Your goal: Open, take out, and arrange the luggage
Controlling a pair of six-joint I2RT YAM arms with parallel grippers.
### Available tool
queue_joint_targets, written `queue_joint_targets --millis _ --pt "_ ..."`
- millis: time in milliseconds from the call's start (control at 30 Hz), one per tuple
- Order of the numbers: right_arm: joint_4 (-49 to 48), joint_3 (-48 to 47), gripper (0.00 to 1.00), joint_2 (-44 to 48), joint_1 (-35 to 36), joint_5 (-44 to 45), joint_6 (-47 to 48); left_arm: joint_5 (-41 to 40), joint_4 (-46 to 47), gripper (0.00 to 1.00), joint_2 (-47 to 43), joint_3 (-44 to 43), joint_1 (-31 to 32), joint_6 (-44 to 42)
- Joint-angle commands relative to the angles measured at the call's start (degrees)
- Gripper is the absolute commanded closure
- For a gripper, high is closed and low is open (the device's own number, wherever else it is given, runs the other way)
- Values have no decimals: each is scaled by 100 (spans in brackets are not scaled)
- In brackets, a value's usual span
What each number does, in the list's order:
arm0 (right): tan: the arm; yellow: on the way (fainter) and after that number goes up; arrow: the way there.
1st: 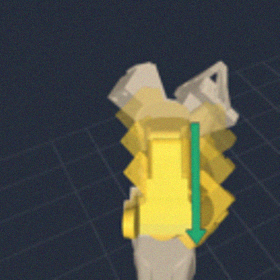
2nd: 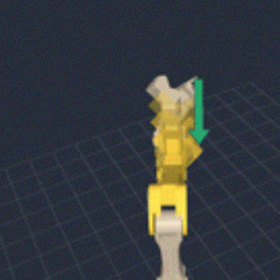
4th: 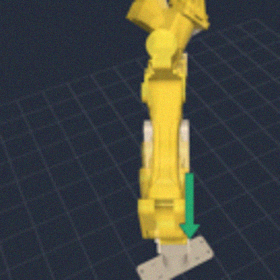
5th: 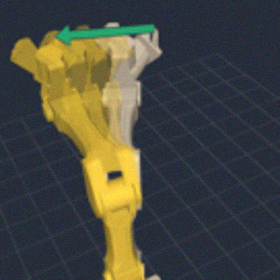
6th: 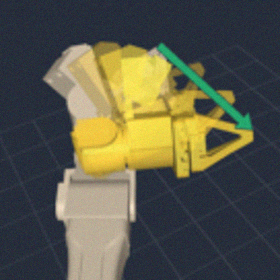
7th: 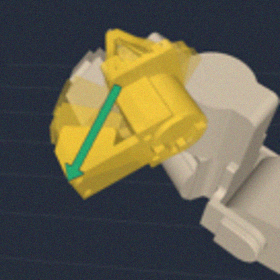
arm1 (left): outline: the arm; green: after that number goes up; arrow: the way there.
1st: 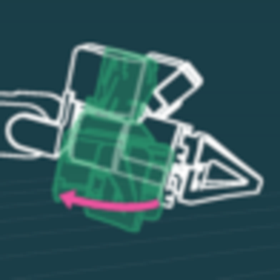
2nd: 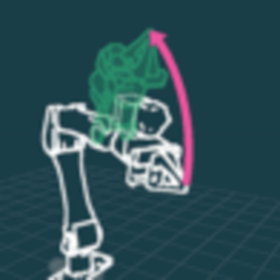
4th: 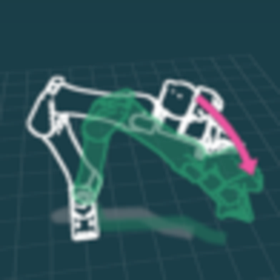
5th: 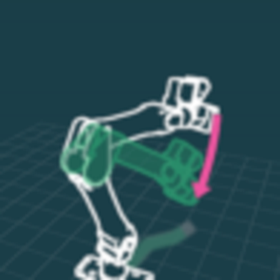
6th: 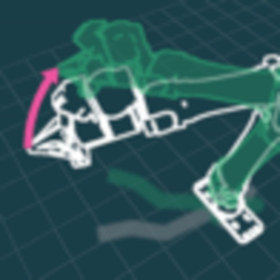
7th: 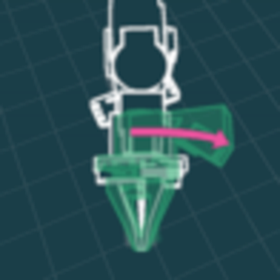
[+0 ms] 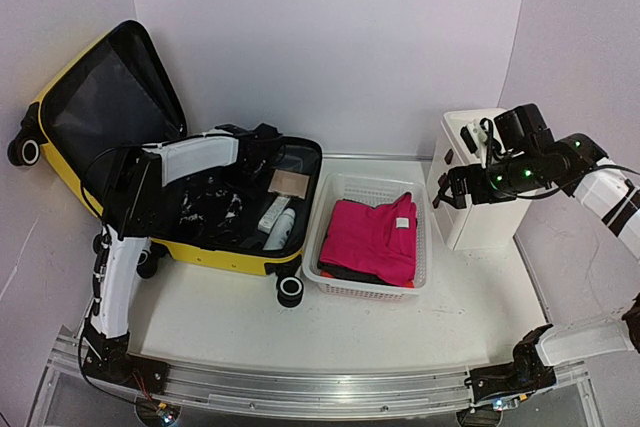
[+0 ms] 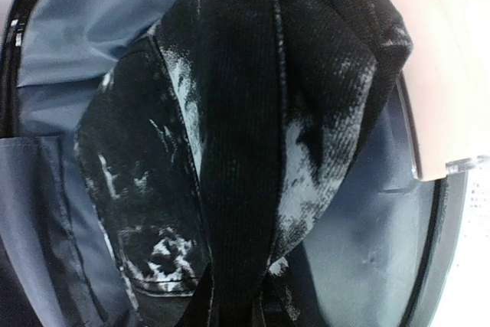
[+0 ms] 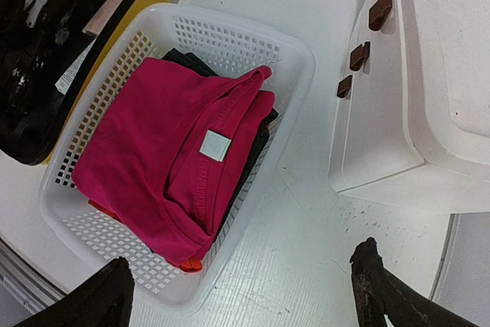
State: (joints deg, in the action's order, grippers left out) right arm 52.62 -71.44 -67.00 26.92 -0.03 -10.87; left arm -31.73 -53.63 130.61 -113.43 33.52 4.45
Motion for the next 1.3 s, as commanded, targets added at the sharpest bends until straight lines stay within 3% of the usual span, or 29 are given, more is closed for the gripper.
queue_joint_targets --millis 0,433,700,1267 --pt "-235 34 2 169 -27 101 64 -295 -25 100 -866 132 -328 -13" --pt "-281 -54 2 -36 -26 -139 21 162 302 100 -1735 518 -557 -40" --pt "-351 -43 2 -117 -24 -328 -67 867 342 100 -1852 681 -724 100" --pt "-1712 -677 2 -1566 181 -1986 -1128 1161 487 100 -2597 814 -741 190"
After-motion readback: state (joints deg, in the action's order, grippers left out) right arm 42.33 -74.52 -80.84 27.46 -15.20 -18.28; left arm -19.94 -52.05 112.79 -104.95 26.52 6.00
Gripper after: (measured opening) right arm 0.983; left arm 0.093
